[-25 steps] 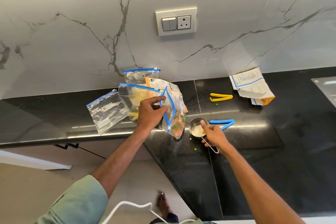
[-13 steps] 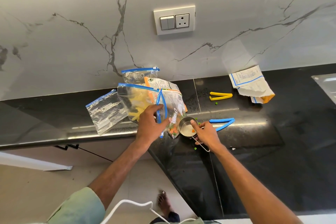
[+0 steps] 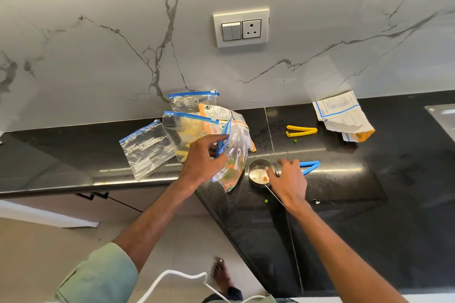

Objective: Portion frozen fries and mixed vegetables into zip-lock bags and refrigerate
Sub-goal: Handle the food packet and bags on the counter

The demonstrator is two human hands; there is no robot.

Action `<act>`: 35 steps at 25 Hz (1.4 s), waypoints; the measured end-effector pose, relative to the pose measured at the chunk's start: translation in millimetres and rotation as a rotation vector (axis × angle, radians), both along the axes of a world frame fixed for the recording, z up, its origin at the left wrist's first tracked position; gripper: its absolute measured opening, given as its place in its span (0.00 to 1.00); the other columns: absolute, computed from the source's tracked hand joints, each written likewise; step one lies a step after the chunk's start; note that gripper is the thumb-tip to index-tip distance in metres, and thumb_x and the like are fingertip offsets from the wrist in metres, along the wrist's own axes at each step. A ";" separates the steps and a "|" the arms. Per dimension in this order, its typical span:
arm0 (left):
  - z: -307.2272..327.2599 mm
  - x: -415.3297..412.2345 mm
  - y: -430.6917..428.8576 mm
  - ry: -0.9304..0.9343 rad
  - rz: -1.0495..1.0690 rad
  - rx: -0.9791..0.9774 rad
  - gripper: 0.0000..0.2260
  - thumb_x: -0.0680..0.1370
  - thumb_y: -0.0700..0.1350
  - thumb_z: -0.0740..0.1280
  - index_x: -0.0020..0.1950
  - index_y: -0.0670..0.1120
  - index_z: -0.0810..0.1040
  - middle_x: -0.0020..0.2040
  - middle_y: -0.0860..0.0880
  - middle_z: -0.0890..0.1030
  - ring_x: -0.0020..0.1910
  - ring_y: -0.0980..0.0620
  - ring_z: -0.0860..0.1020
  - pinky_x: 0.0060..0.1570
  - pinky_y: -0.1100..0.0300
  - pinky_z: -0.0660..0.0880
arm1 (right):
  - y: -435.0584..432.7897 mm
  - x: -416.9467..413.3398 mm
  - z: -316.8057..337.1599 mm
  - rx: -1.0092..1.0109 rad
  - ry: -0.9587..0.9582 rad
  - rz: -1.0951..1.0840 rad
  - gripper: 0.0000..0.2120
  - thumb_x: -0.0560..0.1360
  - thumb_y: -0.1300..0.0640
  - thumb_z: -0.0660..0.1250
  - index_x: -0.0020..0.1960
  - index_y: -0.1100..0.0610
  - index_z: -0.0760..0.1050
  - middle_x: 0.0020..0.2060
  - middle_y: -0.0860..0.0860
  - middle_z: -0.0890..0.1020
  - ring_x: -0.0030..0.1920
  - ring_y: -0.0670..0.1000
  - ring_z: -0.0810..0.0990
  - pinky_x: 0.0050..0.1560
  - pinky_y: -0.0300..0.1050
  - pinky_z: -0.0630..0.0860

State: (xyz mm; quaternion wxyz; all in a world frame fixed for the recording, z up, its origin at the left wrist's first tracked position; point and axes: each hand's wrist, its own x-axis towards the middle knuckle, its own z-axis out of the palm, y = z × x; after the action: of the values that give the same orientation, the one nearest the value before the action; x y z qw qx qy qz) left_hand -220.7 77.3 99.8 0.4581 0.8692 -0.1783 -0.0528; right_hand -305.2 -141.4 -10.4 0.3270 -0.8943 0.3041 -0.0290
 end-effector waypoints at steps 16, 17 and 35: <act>6.8 14.6 58.1 -0.116 -0.041 0.066 0.22 0.74 0.45 0.79 0.65 0.49 0.77 0.59 0.56 0.82 0.53 0.60 0.82 0.52 0.66 0.80 | 34.1 78.8 111.4 0.135 -0.413 0.711 0.11 0.78 0.56 0.76 0.59 0.50 0.82 0.49 0.43 0.85 0.45 0.46 0.83 0.50 0.52 0.83; 4.0 13.8 60.2 -0.134 -0.011 0.084 0.18 0.74 0.44 0.79 0.62 0.49 0.80 0.57 0.56 0.83 0.53 0.60 0.82 0.53 0.65 0.80 | 36.2 77.4 109.2 0.140 -0.447 0.681 0.10 0.78 0.56 0.75 0.58 0.49 0.82 0.50 0.43 0.85 0.45 0.46 0.83 0.49 0.52 0.83; -29.1 60.8 61.1 -0.423 0.157 0.260 0.27 0.72 0.42 0.79 0.69 0.48 0.76 0.68 0.46 0.78 0.66 0.41 0.77 0.66 0.38 0.72 | -139.7 42.4 -4.0 -0.051 -0.159 -0.498 0.29 0.74 0.56 0.76 0.71 0.56 0.69 0.66 0.58 0.74 0.63 0.62 0.78 0.58 0.58 0.78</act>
State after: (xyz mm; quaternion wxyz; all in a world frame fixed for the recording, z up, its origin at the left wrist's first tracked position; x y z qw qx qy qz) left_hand -159.9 138.4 70.8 0.2980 0.9237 -0.1938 0.1432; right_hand -262.8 -281.1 -14.4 0.3099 -0.7947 0.4875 -0.1863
